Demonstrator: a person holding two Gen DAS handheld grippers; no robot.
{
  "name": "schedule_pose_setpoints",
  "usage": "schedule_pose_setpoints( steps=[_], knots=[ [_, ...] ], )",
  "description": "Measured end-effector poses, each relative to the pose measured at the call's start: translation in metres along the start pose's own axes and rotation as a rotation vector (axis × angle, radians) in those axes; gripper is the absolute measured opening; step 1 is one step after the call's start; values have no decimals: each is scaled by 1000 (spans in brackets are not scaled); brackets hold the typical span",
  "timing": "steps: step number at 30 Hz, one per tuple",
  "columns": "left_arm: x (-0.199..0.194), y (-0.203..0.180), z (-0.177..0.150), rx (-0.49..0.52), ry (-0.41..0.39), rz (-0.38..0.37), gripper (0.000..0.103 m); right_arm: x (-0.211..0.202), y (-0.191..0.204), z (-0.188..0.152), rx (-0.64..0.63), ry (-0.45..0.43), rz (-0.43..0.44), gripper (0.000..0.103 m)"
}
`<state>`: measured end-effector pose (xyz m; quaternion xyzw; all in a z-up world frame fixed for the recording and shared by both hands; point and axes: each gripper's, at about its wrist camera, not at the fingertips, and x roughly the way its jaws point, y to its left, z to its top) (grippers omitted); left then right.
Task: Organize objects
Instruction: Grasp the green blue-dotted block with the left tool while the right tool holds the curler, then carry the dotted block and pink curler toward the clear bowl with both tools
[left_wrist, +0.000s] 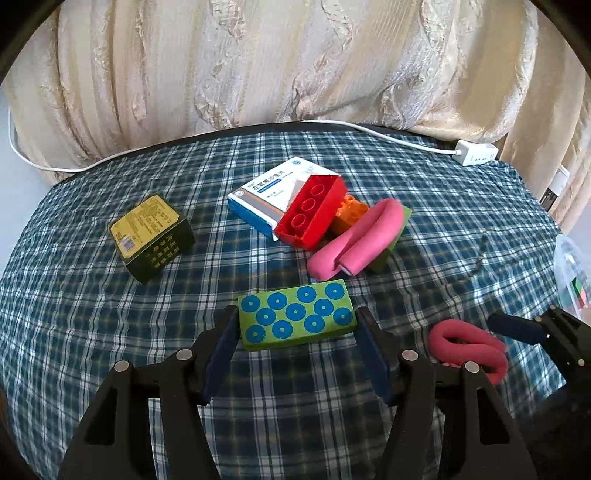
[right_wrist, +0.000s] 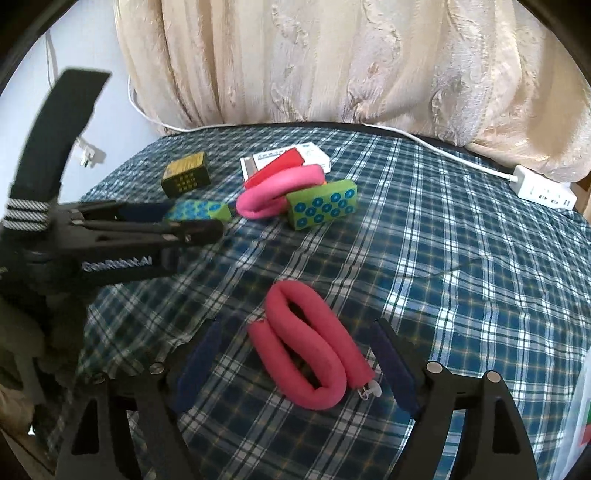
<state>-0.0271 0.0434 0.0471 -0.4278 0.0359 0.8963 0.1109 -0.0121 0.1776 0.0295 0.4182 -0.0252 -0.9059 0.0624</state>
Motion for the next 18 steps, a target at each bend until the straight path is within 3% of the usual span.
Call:
schedule_pose_setpoints(
  steps=[2,4,18],
  knots=[
    [-1,-3,0,5,-2,-2,63,0,0,-1,0,4,6,71],
    [-3,-5,0,8,-4,-1,63,1,-2,-1,9,11,0,66],
    [-11,-26,0,50,-24,-16,63,-25,-13,-5,57,-55,-26,63]
  ],
)
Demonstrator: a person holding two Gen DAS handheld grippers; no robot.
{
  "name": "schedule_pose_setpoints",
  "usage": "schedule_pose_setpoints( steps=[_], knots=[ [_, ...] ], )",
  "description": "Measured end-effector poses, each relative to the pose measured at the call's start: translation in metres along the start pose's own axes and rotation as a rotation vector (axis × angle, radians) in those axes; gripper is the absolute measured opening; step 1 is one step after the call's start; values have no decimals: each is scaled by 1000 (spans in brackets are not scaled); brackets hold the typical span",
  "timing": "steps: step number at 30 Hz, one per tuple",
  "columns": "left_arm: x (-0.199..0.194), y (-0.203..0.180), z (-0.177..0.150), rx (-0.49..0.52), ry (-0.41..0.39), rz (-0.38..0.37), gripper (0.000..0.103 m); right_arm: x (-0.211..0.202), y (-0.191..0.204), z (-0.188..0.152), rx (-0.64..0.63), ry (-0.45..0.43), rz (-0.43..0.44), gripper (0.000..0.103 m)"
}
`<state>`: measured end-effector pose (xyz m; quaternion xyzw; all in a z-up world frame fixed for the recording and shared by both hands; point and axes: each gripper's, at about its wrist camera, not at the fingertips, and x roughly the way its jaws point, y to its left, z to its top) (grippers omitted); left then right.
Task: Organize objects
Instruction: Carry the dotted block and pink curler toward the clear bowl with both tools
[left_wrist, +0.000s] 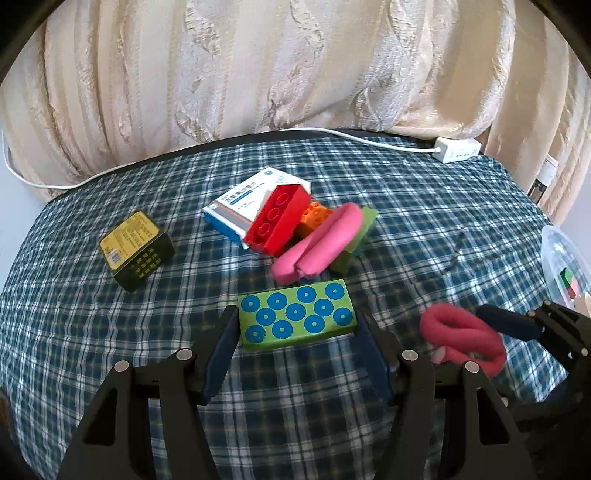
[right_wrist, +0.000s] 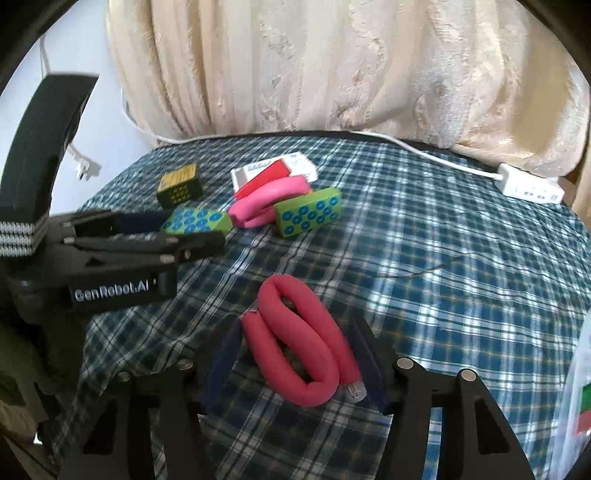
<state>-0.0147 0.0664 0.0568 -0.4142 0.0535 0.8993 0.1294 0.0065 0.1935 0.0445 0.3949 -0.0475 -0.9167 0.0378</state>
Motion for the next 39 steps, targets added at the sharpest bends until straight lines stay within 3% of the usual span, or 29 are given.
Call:
schedule_pose_setpoints(
  steps=[21,39],
  knots=[
    [-13,-68,5,95,-25,-53,63,-76,-69,-26,219,-151,-131,63],
    [-10,-155,8,243,-14,-149,63,-130,-150,-68,425,-213,-280,63]
  ],
)
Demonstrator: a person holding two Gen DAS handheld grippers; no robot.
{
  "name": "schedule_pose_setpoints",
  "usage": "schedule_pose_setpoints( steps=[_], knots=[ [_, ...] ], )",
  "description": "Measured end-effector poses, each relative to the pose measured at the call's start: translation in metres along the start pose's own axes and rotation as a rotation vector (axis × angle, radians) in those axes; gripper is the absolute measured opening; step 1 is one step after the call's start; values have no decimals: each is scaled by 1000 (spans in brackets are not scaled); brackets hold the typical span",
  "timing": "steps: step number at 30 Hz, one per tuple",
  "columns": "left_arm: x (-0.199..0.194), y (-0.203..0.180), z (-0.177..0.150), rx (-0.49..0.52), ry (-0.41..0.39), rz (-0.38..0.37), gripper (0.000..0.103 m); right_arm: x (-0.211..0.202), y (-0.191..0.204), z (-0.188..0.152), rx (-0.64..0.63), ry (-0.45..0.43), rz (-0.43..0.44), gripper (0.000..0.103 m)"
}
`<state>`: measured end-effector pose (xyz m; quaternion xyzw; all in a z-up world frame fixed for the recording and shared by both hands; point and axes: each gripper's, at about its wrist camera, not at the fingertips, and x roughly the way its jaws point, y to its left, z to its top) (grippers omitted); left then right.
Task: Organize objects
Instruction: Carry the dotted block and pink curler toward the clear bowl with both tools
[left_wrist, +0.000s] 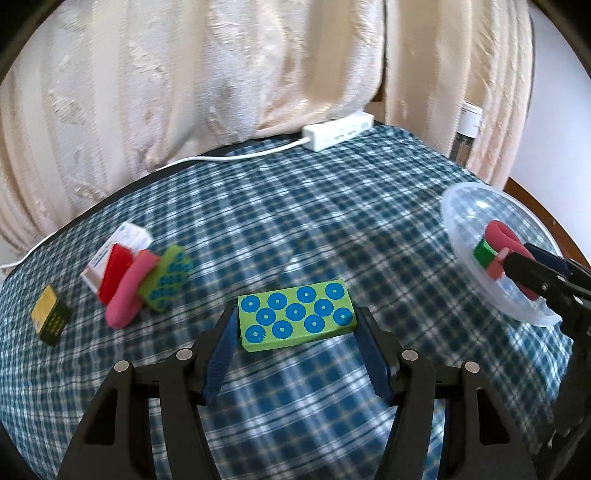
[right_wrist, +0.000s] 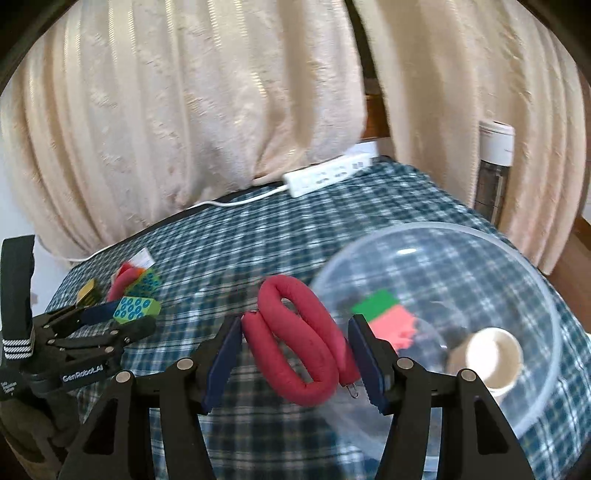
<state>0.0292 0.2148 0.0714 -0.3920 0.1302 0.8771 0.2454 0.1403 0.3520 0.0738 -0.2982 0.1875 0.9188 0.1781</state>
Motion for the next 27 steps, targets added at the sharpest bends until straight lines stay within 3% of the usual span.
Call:
schedule_pose_setpoints(
  steps=[27],
  knots=[
    [15,-121,29,187,13,-264,63,-23,-94,8,165,-62,-146,63]
  ],
)
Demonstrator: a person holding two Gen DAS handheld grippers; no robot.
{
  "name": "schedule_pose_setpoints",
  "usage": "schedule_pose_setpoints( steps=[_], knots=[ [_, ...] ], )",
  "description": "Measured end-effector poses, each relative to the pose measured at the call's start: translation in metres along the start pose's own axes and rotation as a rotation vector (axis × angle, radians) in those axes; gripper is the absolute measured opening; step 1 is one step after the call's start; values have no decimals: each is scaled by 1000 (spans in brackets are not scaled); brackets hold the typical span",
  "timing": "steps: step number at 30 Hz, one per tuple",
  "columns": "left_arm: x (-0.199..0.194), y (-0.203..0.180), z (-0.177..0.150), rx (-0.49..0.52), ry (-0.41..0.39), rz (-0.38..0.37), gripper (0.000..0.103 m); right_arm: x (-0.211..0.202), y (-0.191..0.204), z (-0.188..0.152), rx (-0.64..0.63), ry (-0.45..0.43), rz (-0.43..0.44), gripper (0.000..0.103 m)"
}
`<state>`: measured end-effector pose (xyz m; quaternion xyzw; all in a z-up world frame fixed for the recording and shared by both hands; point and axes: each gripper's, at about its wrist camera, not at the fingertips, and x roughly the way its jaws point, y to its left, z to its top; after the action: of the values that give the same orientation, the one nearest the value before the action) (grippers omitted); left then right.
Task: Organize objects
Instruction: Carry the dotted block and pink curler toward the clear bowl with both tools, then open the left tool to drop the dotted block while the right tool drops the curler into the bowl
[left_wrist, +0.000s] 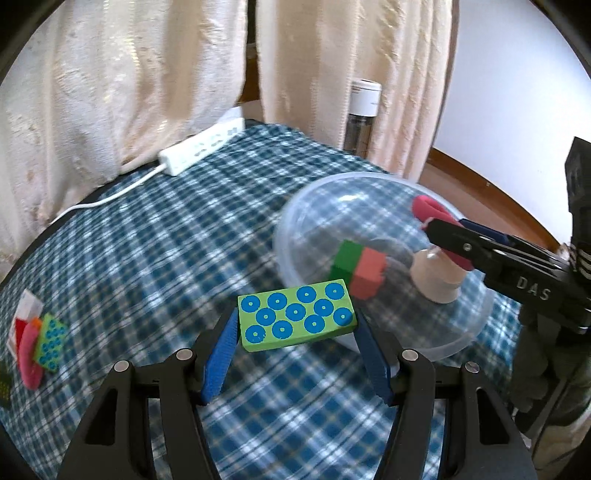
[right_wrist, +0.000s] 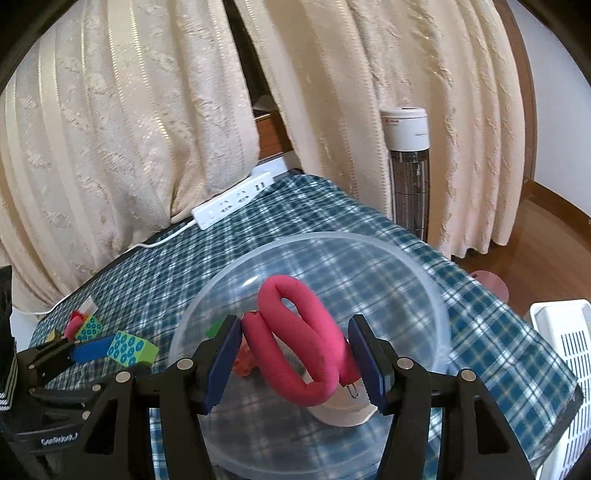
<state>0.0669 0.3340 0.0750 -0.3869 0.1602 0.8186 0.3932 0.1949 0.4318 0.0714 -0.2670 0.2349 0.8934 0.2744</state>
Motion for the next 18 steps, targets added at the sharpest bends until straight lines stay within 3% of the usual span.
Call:
schedule_pose_setpoints(
  steps=[18],
  knots=[
    [22,-39,8,64,32,-113,64,-1,-21,11,38,-23,-10,63]
  ],
)
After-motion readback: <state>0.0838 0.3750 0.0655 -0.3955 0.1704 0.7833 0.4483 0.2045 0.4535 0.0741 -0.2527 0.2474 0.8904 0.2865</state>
